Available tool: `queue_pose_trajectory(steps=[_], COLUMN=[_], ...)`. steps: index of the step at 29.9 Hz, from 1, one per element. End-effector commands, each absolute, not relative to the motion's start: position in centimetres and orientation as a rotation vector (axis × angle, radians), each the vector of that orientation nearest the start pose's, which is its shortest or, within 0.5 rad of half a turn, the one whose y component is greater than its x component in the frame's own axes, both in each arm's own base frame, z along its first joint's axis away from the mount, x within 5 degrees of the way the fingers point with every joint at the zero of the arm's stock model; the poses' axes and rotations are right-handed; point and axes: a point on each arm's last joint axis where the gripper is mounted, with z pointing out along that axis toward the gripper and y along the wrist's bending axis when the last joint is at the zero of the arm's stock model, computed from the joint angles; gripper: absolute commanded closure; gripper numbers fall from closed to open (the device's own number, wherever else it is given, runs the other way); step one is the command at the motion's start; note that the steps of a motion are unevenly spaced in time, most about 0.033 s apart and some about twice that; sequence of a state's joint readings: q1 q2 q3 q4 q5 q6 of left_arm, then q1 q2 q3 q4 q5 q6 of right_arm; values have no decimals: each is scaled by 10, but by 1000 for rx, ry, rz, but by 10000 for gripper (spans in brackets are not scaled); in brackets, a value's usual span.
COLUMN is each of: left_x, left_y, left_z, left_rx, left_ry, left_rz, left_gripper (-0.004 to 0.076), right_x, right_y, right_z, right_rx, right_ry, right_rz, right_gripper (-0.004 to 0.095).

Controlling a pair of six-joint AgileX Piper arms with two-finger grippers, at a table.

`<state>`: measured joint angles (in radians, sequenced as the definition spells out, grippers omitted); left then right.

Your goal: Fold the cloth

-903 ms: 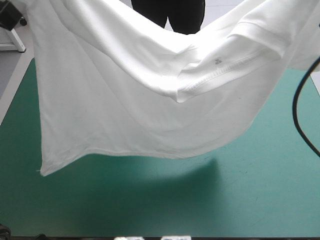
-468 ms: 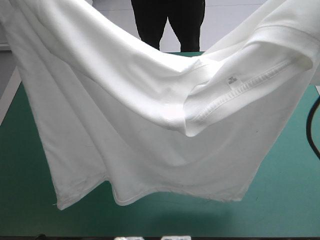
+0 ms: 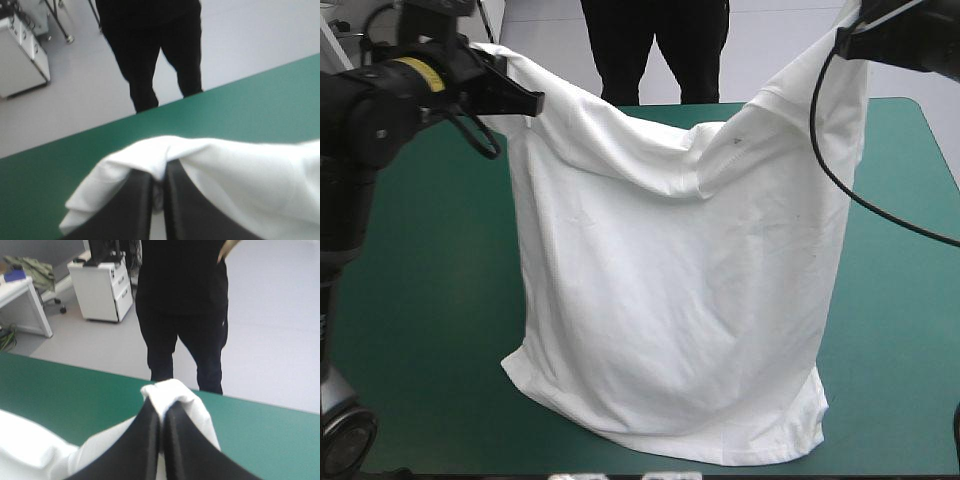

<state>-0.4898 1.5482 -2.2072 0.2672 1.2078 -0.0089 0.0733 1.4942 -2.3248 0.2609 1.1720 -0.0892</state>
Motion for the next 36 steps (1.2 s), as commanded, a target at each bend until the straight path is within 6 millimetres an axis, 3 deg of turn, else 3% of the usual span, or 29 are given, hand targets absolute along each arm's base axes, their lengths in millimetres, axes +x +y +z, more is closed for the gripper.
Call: queue_pose_trajectory(steps=[1, 7, 14, 23, 25, 28, 30, 32, 34, 36], left_x=[278, 338, 403, 456, 464, 470, 472, 470, 468, 462], left_y=[-119, -137, -121, -127, -130, -133, -134, -133, -130, -127], left_z=[547, 501, 442, 374, 361, 348, 340, 336, 338, 352], left_rx=[392, 402, 284, 302, 311, 313, 339, 374, 364, 329], left_ry=[1903, 1981, 2143, 2217, 2223, 2244, 2270, 2306, 2325, 2310], left_rz=[47, 131, 88, 97, 97, 86, 96, 123, 133, 118], left_gripper=[733, 733, 733, 733, 733, 718, 642, 522, 380, 274], right_x=[257, 326, 390, 450, 458, 464, 466, 466, 465, 460], right_y=[39, 44, 48, 48, 48, 48, 49, 50, 50, 50], right_z=[587, 529, 476, 398, 385, 371, 370, 371, 377, 387], right_rx=[-198, -173, -135, -91, -83, -83, -56, -44, -35, -36], right_ry=[1800, 1979, 2076, 2243, 2279, 2317, 2311, 2304, 2295, 2292], right_rz=[283, 307, 320, 276, 267, 268, 288, 304, 311, 319], right_gripper=[925, 925, 925, 916, 860, 616, 430, 332, 318, 343])
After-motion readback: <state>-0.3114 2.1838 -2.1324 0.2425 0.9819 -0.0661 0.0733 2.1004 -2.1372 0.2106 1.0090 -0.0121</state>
